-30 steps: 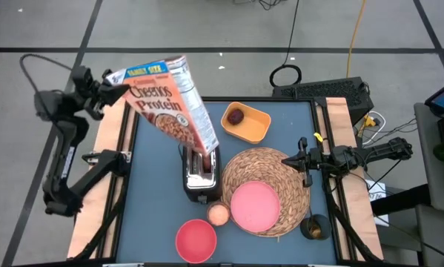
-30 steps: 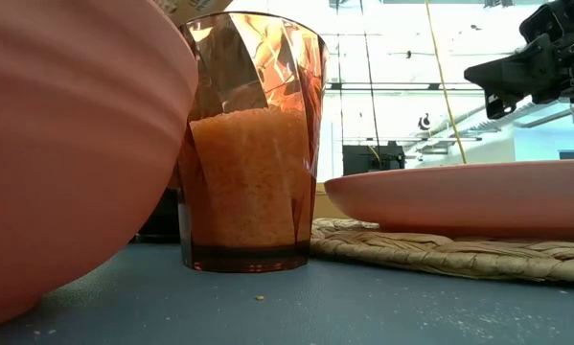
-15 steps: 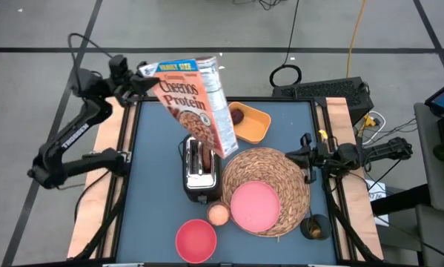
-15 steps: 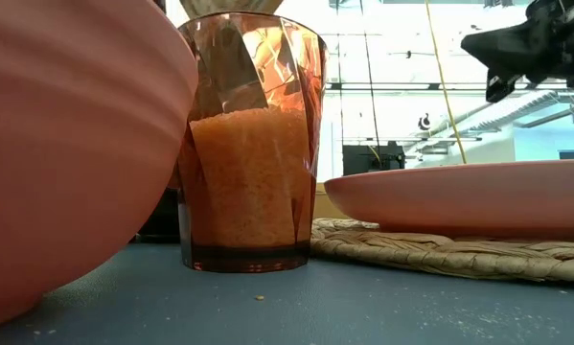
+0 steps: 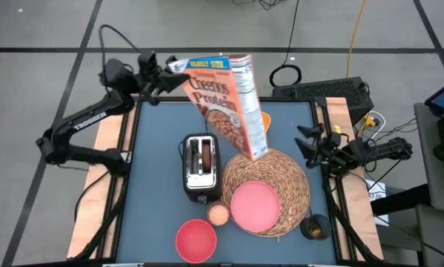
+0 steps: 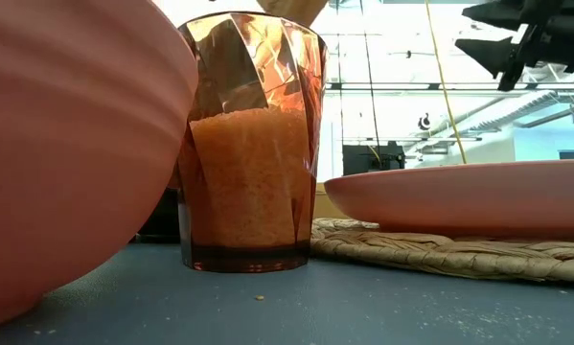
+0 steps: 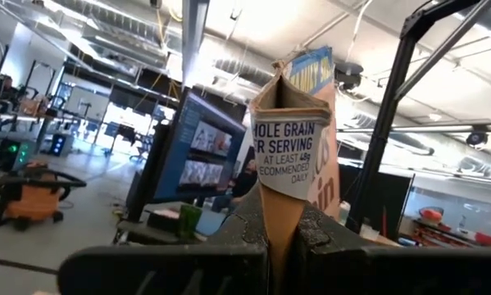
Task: Arrange a breakfast setting
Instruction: Pour the cereal into the orange bowl
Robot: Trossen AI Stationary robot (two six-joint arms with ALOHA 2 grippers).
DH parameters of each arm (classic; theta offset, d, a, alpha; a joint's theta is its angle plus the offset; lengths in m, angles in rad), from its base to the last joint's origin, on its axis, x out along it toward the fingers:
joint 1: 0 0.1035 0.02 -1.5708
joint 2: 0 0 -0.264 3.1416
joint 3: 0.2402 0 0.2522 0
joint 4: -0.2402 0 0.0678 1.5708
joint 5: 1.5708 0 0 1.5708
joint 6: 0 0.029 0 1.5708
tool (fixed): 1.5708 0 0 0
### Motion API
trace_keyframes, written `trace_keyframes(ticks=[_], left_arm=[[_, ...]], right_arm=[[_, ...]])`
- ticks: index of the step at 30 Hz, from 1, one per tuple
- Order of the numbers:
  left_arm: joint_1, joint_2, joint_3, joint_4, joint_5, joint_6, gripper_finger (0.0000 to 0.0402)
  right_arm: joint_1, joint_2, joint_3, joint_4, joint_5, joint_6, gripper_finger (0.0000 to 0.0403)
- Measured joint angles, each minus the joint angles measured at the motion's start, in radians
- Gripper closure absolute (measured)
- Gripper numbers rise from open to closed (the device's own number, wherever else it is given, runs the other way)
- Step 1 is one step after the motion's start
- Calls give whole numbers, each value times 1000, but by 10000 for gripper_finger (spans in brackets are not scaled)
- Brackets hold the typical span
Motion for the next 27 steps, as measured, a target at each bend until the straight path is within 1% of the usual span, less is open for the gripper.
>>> trace_keyframes(ticks=[3,6,10,15,19,23,27], left_arm=[[-41,62,51,1,-63,24,399],[-75,115,93,0,-128,56,399],[-119,164,135,-1,-192,95,399],[-173,187,154,1,-261,143,399],[-212,189,154,1,-314,176,399],[-248,191,154,0,-366,194,399],[-272,191,154,1,-398,202,399]], right_arm=[[0,9,0,2,0,-1,89],[0,42,0,10,-22,-13,75],[0,118,0,75,-43,-70,75],[0,248,0,246,-43,-161,74],[0,365,2,370,-46,-197,74],[0,486,28,401,-47,-229,74],[0,603,76,472,-47,-296,74]])
